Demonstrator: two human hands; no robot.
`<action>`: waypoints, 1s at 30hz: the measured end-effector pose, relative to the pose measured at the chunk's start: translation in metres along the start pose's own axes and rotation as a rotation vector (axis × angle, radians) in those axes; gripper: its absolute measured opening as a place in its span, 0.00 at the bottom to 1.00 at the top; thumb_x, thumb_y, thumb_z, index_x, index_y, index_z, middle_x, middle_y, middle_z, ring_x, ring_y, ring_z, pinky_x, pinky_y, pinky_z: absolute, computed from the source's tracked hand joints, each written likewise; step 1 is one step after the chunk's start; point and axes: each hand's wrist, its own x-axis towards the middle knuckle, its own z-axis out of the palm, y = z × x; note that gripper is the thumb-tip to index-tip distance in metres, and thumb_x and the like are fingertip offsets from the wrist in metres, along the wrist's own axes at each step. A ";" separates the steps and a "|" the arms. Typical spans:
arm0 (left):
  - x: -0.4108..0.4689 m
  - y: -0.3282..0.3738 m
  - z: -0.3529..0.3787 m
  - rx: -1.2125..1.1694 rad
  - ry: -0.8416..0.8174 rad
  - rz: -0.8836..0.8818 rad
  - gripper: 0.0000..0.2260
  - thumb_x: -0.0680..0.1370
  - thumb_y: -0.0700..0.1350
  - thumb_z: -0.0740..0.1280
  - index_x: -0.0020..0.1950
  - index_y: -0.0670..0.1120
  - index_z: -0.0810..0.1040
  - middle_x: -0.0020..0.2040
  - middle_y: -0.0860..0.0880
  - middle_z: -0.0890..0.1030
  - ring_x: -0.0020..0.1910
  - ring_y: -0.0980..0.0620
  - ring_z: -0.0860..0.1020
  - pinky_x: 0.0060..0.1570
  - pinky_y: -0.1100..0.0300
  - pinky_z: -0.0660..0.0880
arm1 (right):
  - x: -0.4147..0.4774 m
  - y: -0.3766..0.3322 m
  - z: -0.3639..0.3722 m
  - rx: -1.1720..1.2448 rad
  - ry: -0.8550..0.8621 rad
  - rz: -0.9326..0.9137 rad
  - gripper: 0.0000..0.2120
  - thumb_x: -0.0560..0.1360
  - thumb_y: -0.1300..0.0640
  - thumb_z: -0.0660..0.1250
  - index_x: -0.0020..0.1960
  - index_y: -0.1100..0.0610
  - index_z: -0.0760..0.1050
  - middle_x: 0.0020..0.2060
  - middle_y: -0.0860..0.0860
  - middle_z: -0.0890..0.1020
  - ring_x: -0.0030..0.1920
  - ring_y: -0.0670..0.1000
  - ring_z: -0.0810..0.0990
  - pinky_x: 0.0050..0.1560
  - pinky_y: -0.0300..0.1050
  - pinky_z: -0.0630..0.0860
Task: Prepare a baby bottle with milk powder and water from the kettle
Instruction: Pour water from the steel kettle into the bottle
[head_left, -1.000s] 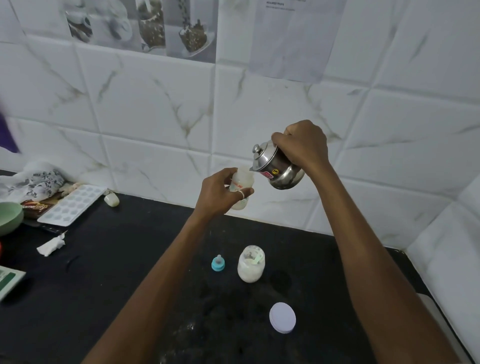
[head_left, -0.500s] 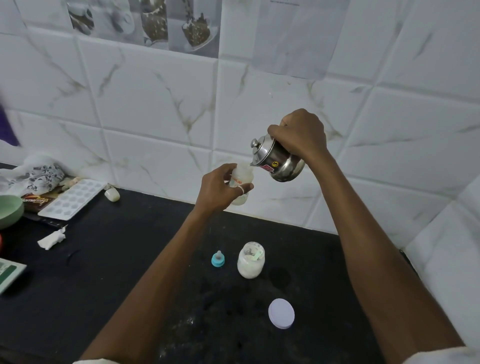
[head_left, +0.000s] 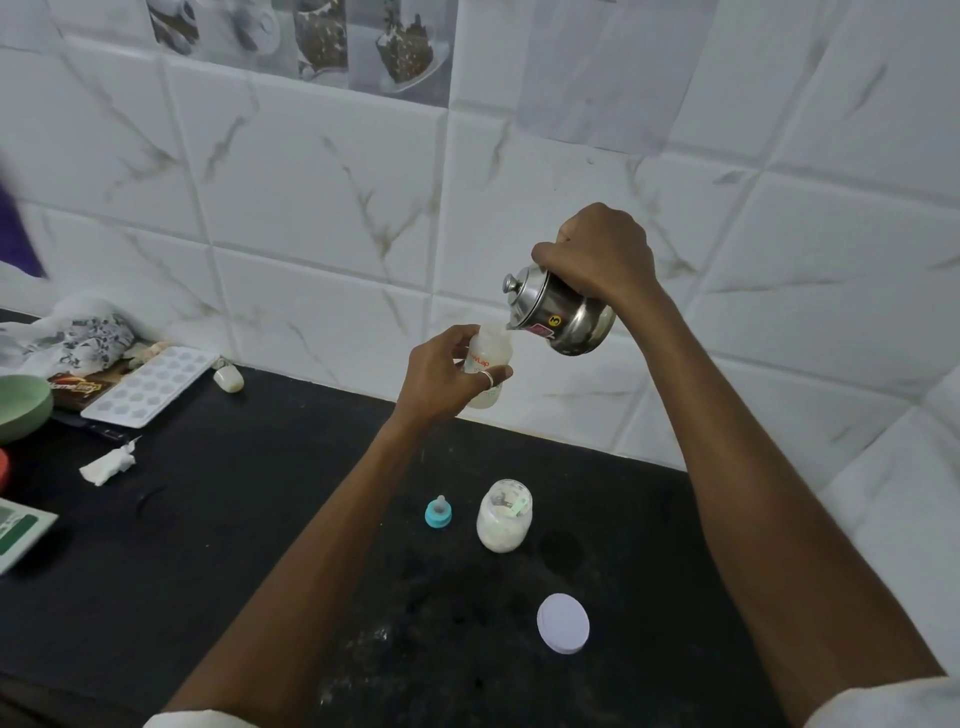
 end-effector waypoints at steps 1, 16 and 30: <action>0.000 0.000 0.000 0.000 0.001 0.000 0.29 0.69 0.54 0.79 0.68 0.48 0.76 0.58 0.54 0.80 0.53 0.56 0.78 0.44 0.78 0.69 | 0.000 0.000 0.001 -0.003 -0.002 -0.001 0.12 0.63 0.53 0.66 0.30 0.55 0.64 0.25 0.51 0.62 0.31 0.53 0.63 0.32 0.43 0.61; 0.006 -0.006 0.002 0.001 0.000 0.001 0.30 0.69 0.56 0.79 0.67 0.49 0.76 0.57 0.56 0.79 0.53 0.56 0.78 0.44 0.76 0.69 | 0.004 -0.002 0.000 -0.041 -0.003 0.003 0.13 0.65 0.53 0.67 0.30 0.55 0.64 0.26 0.51 0.63 0.31 0.54 0.63 0.32 0.42 0.62; 0.009 -0.008 0.005 0.011 -0.002 0.014 0.31 0.69 0.56 0.79 0.69 0.48 0.76 0.63 0.51 0.80 0.55 0.54 0.78 0.43 0.77 0.70 | 0.009 -0.003 0.002 -0.071 -0.003 -0.002 0.09 0.65 0.52 0.67 0.33 0.56 0.72 0.28 0.52 0.68 0.32 0.54 0.67 0.33 0.42 0.64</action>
